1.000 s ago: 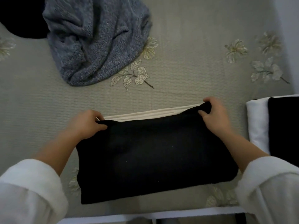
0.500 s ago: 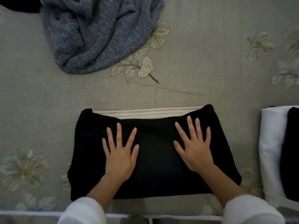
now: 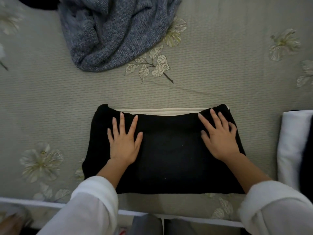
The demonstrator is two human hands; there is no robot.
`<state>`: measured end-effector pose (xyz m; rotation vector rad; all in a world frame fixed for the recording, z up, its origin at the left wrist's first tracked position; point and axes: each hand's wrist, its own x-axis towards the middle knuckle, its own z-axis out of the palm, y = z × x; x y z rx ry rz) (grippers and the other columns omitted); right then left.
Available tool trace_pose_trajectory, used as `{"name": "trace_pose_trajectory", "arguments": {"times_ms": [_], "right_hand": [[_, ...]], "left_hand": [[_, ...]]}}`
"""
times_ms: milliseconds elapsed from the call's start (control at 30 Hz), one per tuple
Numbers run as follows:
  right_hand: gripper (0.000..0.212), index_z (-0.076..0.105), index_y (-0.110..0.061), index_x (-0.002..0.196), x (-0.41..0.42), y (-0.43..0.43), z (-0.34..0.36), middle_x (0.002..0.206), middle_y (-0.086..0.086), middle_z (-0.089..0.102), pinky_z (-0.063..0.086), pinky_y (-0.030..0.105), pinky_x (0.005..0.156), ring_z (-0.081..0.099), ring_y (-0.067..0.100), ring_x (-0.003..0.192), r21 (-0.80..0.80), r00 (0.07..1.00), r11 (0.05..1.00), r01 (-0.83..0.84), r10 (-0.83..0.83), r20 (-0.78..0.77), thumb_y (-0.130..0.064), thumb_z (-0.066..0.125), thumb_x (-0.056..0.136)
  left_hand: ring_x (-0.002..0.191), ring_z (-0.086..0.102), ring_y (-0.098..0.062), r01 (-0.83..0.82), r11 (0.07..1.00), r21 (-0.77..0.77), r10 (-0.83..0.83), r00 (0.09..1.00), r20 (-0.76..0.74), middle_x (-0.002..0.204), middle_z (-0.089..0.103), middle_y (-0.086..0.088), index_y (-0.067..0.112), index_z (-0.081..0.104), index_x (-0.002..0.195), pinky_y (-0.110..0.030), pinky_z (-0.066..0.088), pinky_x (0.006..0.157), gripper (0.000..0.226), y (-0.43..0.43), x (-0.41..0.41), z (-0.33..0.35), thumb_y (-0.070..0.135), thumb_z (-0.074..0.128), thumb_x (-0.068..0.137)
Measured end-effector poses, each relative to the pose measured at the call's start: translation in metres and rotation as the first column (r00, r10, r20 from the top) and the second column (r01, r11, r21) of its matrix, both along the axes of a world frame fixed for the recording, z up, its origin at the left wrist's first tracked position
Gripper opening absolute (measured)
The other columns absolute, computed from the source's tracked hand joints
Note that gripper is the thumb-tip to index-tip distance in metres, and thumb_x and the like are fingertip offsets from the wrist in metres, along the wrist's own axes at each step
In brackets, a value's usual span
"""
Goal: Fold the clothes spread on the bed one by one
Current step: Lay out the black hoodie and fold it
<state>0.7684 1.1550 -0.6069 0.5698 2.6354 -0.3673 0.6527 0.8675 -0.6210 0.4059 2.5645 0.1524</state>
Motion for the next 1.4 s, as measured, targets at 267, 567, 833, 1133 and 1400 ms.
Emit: {"name": "trace_pose_trajectory", "arguments": {"times_ms": [267, 567, 833, 1133, 1400], "right_hand": [[0.096, 0.030, -0.011, 0.146, 0.057, 0.011, 0.015, 0.148, 0.017, 0.029, 0.029, 0.051, 0.111, 0.031, 0.035, 0.135, -0.224, 0.698, 0.671, 0.707, -0.714, 0.064, -0.044, 0.080, 0.072], [0.052, 0.063, -0.006, 0.116, 0.064, 0.008, 0.022, 0.089, 0.007, 0.065, 0.045, 0.023, 0.056, 0.061, 0.018, 0.071, -0.454, 0.469, 0.322, 0.831, -0.844, 0.261, -0.027, 0.081, 0.073], [0.024, 0.065, -0.007, 0.102, 0.072, -0.022, 0.068, 0.080, 0.005, 0.066, 0.053, 0.034, 0.070, 0.063, 0.025, 0.076, -0.483, 0.473, 0.345, 0.805, -0.865, 0.170, -0.017, 0.065, 0.080], [0.025, 0.066, -0.013, 0.105, 0.137, -0.057, 0.148, 0.087, -0.001, 0.067, 0.052, 0.032, 0.077, 0.064, 0.020, 0.086, -0.540, 0.553, 0.432, 0.722, -0.829, 0.077, -0.008, 0.068, 0.081], [0.026, 0.065, -0.010, 0.107, 0.214, -0.035, 0.202, 0.098, 0.007, 0.068, 0.052, 0.043, 0.088, 0.063, 0.025, 0.093, -0.539, 0.258, 0.230, 0.810, -0.966, -0.026, -0.010, 0.068, 0.082]], "left_hand": [[0.140, 0.016, -0.043, -0.749, 0.656, 0.092, 0.753, 0.658, -0.015, 0.155, 0.011, -0.025, 0.027, -0.002, 0.152, -0.057, 0.014, 0.111, 0.082, -0.067, 0.030, 0.022, 0.047, 0.050, 0.092], [0.105, 0.059, -0.030, -0.918, 0.335, 0.213, 0.833, 0.394, 0.388, 0.114, 0.062, -0.013, 0.005, 0.055, 0.123, -0.034, 0.045, 0.085, 0.046, -0.097, 0.028, 0.037, 0.027, 0.067, 0.084], [0.070, 0.065, -0.019, -0.886, 0.389, 0.252, 0.722, 0.463, 0.514, 0.077, 0.068, -0.005, 0.015, 0.065, 0.087, -0.022, 0.046, 0.049, 0.010, -0.087, 0.028, 0.088, 0.017, 0.069, 0.078], [0.068, 0.060, -0.013, -0.496, 0.778, 0.385, 0.365, 0.856, 0.366, 0.072, 0.062, 0.005, 0.020, 0.061, 0.088, -0.024, 0.043, 0.053, 0.011, -0.039, 0.052, 0.158, 0.014, 0.067, 0.082], [0.074, 0.063, -0.024, -0.215, 0.849, 0.482, 0.021, 0.926, 0.376, 0.080, 0.065, -0.008, 0.015, 0.059, 0.095, -0.035, 0.049, 0.066, 0.008, 0.069, 0.056, 0.188, 0.021, 0.056, 0.091]]}}
